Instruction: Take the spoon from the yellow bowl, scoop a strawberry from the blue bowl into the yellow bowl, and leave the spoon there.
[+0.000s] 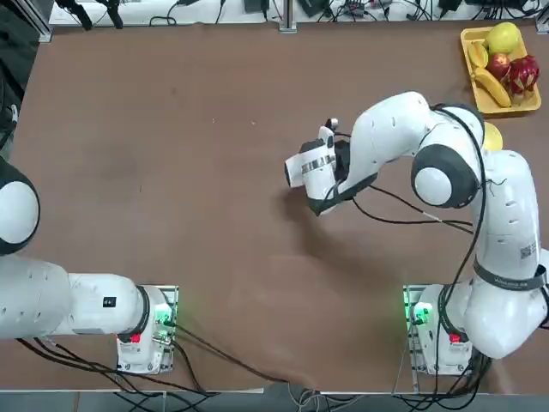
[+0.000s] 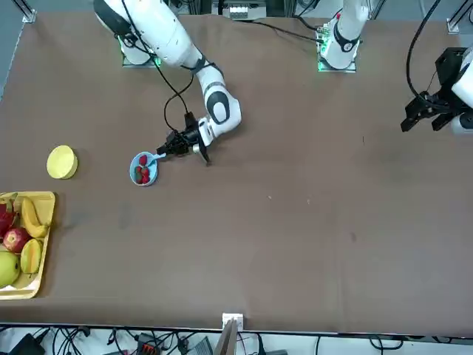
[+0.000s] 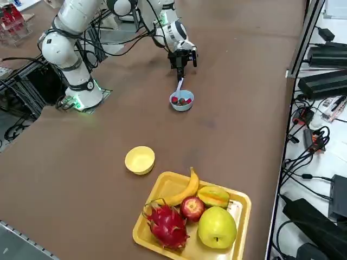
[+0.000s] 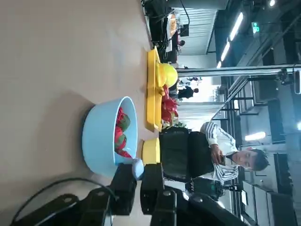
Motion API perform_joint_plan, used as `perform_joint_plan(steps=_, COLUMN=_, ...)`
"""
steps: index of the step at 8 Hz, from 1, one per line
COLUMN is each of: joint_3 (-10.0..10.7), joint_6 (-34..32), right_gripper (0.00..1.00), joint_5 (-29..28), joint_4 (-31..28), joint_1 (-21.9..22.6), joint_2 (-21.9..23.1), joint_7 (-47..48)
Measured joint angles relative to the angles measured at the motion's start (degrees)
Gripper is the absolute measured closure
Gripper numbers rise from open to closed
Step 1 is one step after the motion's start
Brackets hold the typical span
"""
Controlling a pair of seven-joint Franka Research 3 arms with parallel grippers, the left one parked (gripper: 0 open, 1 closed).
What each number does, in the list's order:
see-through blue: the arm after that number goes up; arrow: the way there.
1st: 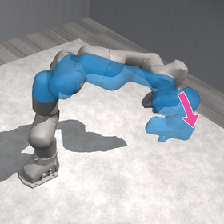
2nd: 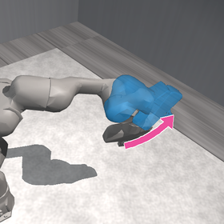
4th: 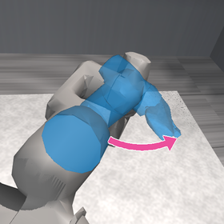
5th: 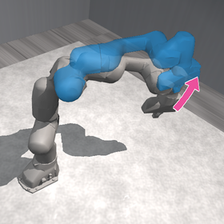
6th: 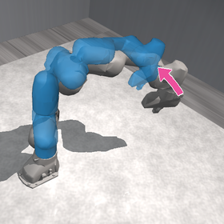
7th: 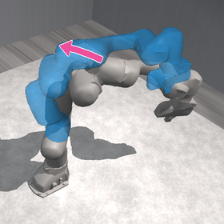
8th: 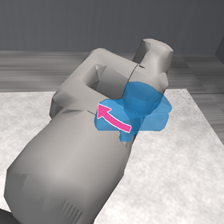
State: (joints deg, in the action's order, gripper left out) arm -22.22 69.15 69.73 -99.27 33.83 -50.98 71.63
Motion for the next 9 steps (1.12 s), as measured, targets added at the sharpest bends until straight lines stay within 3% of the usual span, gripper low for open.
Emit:
perform_joint_plan(steps=7, joint_3=0.12, joint_6=-5.47, right_gripper=0.89, joint_5=3.01, joint_4=1.67, joint_1=0.31, joint_2=-0.47, joint_7=-0.76)
perform_joint_plan(steps=9, joint_3=1.14, joint_6=-6.91, right_gripper=0.89, joint_5=3.93, joint_4=3.56, joint_1=0.21, joint_2=-0.44, joint_7=-2.25)
